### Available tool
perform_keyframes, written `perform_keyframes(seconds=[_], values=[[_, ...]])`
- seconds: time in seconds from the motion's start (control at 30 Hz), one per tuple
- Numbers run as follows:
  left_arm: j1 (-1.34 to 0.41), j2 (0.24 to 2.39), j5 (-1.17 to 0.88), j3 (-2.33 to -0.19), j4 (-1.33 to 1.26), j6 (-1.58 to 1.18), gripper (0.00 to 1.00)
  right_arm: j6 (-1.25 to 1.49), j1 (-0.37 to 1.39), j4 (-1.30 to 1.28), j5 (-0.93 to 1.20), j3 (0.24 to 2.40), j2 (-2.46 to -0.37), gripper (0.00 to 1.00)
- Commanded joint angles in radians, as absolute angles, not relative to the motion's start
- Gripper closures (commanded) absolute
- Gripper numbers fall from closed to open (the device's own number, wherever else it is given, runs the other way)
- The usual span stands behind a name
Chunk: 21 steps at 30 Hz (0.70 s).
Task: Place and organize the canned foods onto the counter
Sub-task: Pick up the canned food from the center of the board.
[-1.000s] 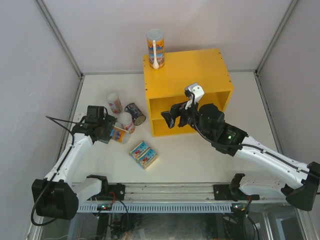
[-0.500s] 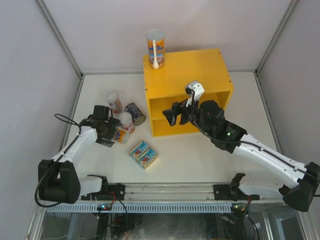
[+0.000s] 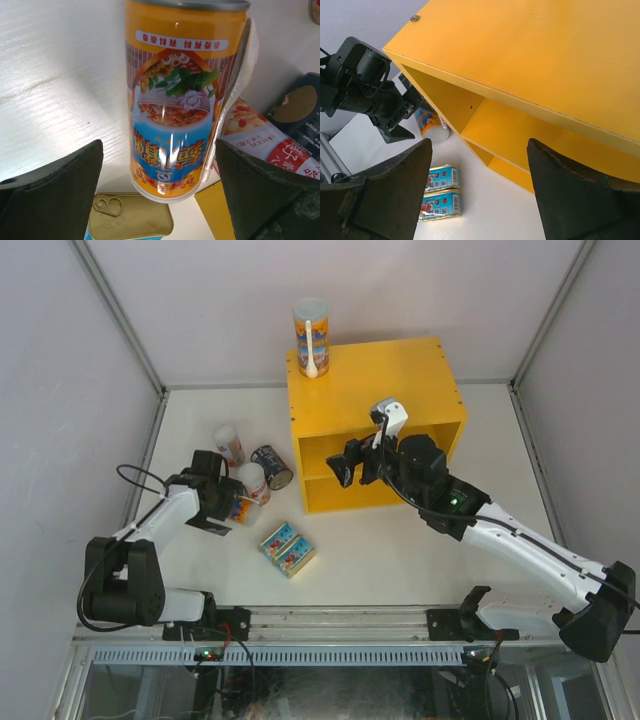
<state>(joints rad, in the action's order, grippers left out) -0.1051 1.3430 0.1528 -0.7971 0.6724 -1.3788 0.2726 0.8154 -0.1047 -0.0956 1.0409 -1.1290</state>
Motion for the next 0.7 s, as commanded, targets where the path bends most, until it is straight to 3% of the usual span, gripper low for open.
perform_keyframes(seconds=[0.0, 0.67], values=[[-0.086, 1.354, 0.155, -0.793, 0.629, -1.395, 0.04, 0.282, 0.798, -0.049, -0.067, 1.045, -1.144, 0.24], [-0.066, 1.411, 0.123, -0.717, 0.523, -1.387, 0.09, 0.288, 0.79, -0.076, -0.037, 1.071, -1.184, 0.24]])
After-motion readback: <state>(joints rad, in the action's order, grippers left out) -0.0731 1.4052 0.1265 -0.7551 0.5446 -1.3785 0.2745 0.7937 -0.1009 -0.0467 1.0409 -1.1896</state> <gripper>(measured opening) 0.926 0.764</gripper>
